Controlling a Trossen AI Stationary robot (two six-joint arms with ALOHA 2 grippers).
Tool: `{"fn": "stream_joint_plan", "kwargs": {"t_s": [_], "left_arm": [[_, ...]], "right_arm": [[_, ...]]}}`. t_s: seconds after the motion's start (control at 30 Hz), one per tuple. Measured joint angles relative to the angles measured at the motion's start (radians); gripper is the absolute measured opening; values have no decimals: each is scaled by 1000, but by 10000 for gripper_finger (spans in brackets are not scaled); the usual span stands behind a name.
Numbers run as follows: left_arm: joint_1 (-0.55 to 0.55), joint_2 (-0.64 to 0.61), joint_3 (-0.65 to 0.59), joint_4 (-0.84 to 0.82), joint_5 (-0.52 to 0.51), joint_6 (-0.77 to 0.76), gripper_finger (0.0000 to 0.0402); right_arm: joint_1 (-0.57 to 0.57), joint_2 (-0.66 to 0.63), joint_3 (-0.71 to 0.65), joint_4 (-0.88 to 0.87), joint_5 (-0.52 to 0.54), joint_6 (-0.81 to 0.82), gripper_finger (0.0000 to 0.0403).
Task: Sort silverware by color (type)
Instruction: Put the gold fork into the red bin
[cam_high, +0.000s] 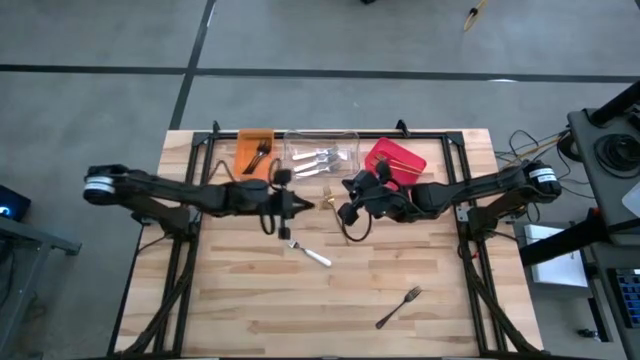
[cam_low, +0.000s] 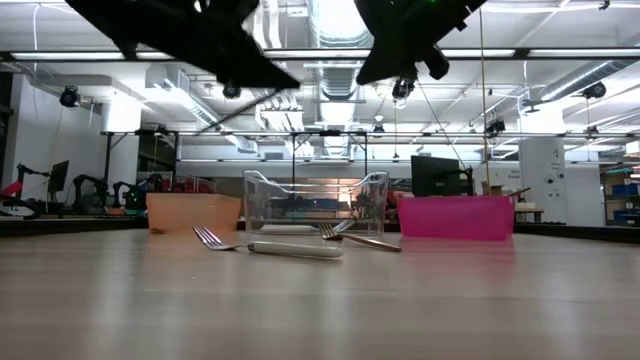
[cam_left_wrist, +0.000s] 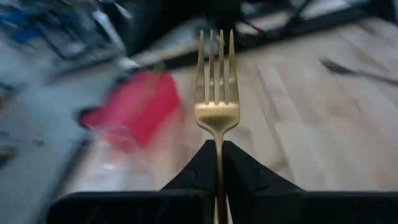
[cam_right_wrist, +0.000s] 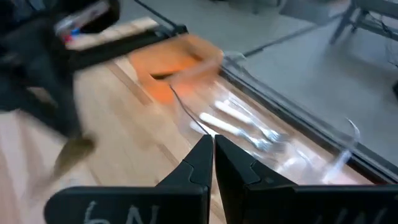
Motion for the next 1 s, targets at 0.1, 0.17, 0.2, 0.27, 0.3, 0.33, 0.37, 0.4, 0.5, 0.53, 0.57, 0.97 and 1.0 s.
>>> {"fn": "stream_joint_plan", "kwargs": {"t_s": [0.1, 0.17, 0.2, 0.27, 0.3, 0.33, 0.37, 0.4, 0.5, 0.53, 0.57, 0.97, 1.0], "left_arm": [[-1, -56, 0, 22, -117, 9, 1], [-1, -76, 0, 34, -212, 3, 1], [-1, -84, 0, 32, -255, -6, 1], [-3, -100, 0, 28, -359, -29, 1], [-6, -103, 0, 25, -427, -41, 1], [-10, -107, 0, 22, -490, -47, 1], [-16, -109, 0, 13, -553, -48, 1], [-19, -110, 0, 15, -590, -49, 0], [-29, -112, 4, 37, -607, -81, 0], [-32, -106, 7, 61, -607, -91, 0], [-35, -104, 8, 81, -606, -92, 0], [-43, -83, 12, 219, -511, -118, 0], [-43, -83, 12, 232, -510, -123, 0]], "right_arm": [[15, 10, -29, 159, 0, -66, 9], [26, 22, -61, 298, -3, -141, 9], [30, 32, -76, 366, -3, -173, 9], [35, 39, -105, 468, -6, -224, 9], [36, 41, -119, 514, -6, -247, 9], [36, 45, -133, 572, -7, -275, 9], [39, 47, -149, 622, -12, -302, 9], [39, 52, -165, 668, -19, -329, 9], [39, 84, -196, 799, -66, -363, 9], [39, 96, -201, 828, -64, -358, 9], [38, 108, -202, 856, -60, -349, 9], [21, 156, -181, 917, -30, -344, 49], [21, 153, -181, 917, -44, -345, 57]]}}
